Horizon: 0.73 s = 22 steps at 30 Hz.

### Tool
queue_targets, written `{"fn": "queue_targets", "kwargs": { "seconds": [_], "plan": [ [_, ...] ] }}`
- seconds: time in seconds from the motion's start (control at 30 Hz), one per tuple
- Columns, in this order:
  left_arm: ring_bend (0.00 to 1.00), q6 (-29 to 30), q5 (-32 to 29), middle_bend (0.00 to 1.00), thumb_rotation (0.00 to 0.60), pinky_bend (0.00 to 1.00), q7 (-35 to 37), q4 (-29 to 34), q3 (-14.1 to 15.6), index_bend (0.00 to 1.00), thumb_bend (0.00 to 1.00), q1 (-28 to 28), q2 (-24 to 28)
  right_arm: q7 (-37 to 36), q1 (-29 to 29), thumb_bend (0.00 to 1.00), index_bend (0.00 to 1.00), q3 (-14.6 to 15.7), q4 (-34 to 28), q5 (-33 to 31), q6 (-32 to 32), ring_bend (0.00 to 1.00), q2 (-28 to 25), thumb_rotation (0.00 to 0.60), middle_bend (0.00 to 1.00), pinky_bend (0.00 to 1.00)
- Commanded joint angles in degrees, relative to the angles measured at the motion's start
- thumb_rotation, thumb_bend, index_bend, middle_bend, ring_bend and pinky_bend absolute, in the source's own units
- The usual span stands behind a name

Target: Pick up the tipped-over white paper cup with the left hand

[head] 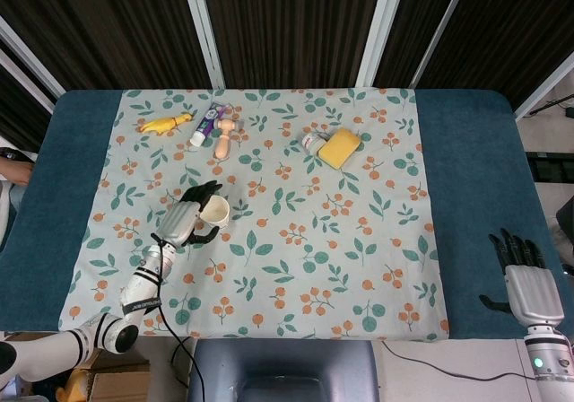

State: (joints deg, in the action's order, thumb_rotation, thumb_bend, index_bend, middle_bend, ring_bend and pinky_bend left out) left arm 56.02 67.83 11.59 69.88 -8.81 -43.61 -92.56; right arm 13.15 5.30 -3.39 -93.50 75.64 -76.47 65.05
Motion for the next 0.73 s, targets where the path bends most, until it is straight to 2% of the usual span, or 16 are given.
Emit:
{"fn": "queue_targets", "kwargs": {
  "seconds": [0.03, 0.13, 0.2, 0.3, 0.37, 0.4, 0.5, 0.6, 0.73],
  "plan": [
    [0.00, 5.24, 1.63, 0.00, 0.600, 0.00, 0.00, 8.71, -1.76, 0.00, 0.37, 2.93, 5.63, -0.61, -0.19, 0.28, 0.00, -0.17, -0.09, 1.08, -1.24, 0.00, -0.25, 0.600, 0.00, 0.00],
    [0.00, 9.67, 3.81, 0.00, 0.600, 0.00, -6.93, 19.38, 0.52, 0.00, 0.37, 6.64, 14.65, -1.39, -0.54, 0.28, 0.00, -0.40, 0.57, 3.28, -3.72, 0.00, -0.23, 0.600, 0.00, 0.00],
    [0.00, 14.54, 5.40, 0.00, 0.600, 0.00, -13.94, 25.34, 3.30, 0.00, 0.37, 10.47, 20.39, -2.27, -0.79, 0.28, 0.00, -0.47, 1.11, 4.51, -5.05, 0.00, -0.07, 0.600, 0.00, 0.00],
    [0.00, 22.71, 7.58, 0.00, 0.600, 0.00, -20.45, 29.34, 7.57, 0.00, 0.37, 17.21, 25.12, -3.96, -1.09, 0.28, 0.00, -0.46, 1.60, 5.82, -6.30, 0.00, 0.00, 0.600, 0.00, 0.00],
    [0.00, 28.59, 9.82, 0.00, 0.600, 0.00, -20.60, 27.39, 9.61, 0.00, 0.37, 21.69, 25.19, -4.93, -1.29, 0.28, 0.00, -0.29, 2.19, 6.68, -6.95, 0.00, 0.14, 0.600, 0.00, 0.00],
    [0.00, 32.01, 11.24, 0.00, 0.600, 0.00, -20.53, 24.52, 10.90, 0.00, 0.37, 24.45, 24.57, -5.43, -1.44, 0.28, 0.00, -0.13, 2.55, 7.09, -7.23, 0.00, 0.22, 0.600, 0.00, 0.00],
    [0.00, 37.16, 13.82, 0.00, 0.600, 0.00, -18.19, 16.40, 13.82, 0.00, 0.36, 30.08, 22.40, -6.31, -1.77, 0.28, 0.00, 0.30, 3.11, 7.69, -7.50, 0.00, 0.26, 0.600, 0.00, 0.00],
    [0.00, 38.40, 14.71, 0.00, 0.600, 0.00, -12.64, 9.11, 15.45, 0.00, 0.36, 33.77, 20.28, -6.61, -2.20, 0.28, 0.00, 0.66, 3.60, 7.87, -7.78, 0.00, 0.55, 0.600, 0.00, 0.00],
    [0.00, 38.90, 14.47, 0.00, 0.600, 0.00, -6.37, 2.48, 14.88, 0.00, 0.36, 36.45, 18.35, -6.99, -2.68, 0.28, 0.00, 0.95, 4.59, 7.68, -7.93, 0.00, 1.46, 0.600, 0.00, 0.00]
  ]
}}
